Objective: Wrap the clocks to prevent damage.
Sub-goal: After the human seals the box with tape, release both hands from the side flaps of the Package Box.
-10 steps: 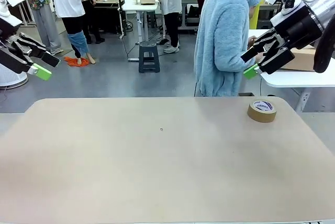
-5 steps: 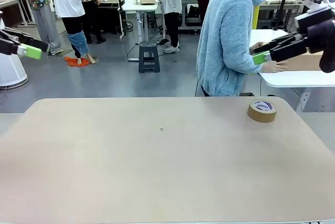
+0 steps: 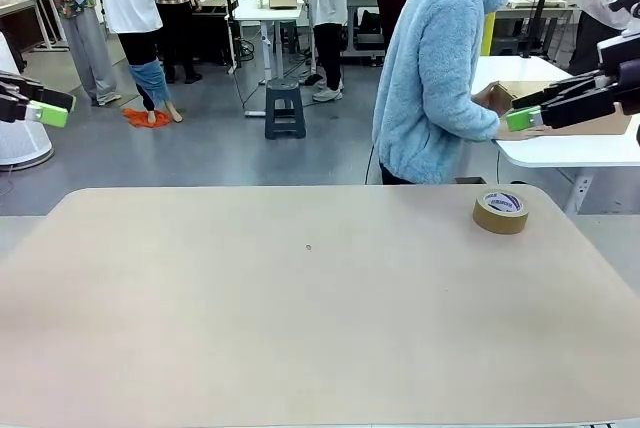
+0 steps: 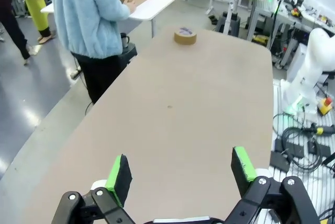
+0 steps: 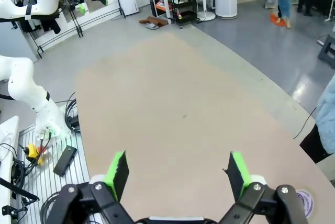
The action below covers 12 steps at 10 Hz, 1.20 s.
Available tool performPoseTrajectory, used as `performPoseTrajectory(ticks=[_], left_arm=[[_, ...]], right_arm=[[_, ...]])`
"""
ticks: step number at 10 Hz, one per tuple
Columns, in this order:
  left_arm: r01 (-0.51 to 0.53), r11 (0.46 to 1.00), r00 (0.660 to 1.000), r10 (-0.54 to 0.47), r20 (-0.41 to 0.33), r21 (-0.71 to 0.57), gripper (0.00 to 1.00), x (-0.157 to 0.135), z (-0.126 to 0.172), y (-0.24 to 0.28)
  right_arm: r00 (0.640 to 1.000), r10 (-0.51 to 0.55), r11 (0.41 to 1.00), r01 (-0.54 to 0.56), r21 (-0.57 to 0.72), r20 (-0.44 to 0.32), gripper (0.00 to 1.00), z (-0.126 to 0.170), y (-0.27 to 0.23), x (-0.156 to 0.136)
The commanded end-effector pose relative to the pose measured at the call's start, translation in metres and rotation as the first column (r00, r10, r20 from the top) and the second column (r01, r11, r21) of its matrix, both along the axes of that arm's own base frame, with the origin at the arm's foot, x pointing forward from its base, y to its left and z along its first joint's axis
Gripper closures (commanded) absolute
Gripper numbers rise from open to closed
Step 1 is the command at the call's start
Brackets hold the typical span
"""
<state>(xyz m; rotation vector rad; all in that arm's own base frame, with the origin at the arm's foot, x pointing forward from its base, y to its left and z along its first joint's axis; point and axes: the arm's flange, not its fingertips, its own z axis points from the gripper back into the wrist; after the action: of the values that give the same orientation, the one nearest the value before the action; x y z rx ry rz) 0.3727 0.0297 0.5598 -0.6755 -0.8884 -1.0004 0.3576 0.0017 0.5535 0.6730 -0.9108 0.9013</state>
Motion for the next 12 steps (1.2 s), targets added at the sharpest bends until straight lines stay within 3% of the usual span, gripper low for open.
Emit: performPoseTrajectory(ticks=[1, 12], left_arm=[[0.004, 0.999, 1.0, -0.004, -0.008, -0.045, 0.0, 0.0029, -0.0019, -0.0005], [0.004, 0.999, 1.0, -0.004, -0.008, -0.045, 0.0, 0.0029, -0.0019, -0.0005]], right_arm=[[1.0, 0.009, 1.0, -0.009, 0.012, -0.015, 0.0, -0.0049, -0.0013, 0.003], [1.0, 0.009, 1.0, -0.009, 0.012, -0.015, 0.0, -0.0049, -0.0013, 0.003]])
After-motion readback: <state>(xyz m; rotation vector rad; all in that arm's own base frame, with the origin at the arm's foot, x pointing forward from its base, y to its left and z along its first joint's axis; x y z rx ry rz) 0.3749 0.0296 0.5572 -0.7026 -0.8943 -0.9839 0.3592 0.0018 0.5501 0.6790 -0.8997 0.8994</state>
